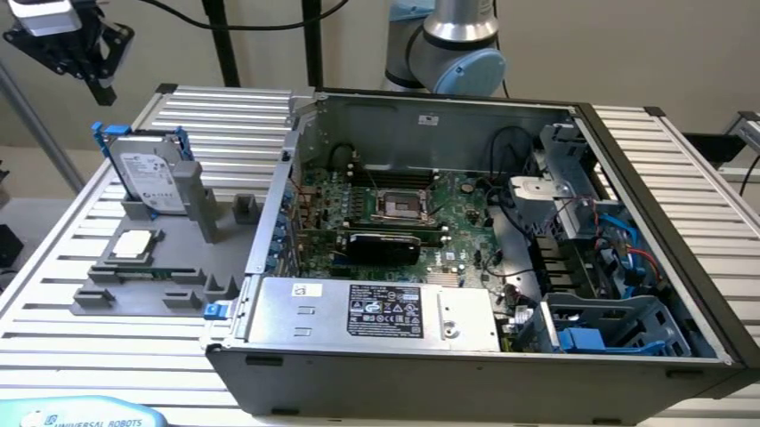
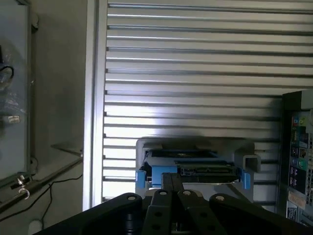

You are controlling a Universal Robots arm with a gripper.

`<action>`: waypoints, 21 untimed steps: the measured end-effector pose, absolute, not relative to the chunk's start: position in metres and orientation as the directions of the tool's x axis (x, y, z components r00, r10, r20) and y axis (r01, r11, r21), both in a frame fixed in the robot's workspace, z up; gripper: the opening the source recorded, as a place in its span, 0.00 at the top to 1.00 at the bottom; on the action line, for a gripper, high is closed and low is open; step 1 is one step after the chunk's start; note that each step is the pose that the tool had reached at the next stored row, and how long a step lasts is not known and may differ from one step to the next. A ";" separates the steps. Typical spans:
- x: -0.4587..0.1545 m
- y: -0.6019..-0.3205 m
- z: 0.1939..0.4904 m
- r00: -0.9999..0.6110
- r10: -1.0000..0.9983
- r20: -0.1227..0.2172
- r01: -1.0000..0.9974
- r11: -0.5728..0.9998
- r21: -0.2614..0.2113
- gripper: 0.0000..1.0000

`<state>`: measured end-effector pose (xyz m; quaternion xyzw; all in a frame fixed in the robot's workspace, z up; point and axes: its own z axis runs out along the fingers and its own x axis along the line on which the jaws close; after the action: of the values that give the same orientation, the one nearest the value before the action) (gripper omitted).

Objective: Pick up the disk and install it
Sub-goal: 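Pick up the disk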

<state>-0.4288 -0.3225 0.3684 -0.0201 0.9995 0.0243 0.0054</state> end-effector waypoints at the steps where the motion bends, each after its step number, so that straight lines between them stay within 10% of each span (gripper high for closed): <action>1: -0.429 -0.323 0.368 -0.998 -0.058 -0.012 -0.059 0.997 0.048 0.89; 21: -0.429 -0.323 0.368 -0.912 -0.410 -0.012 -0.410 0.911 0.048 0.89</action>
<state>-0.4287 -0.3225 0.3678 -0.2099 0.9774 0.0249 0.0007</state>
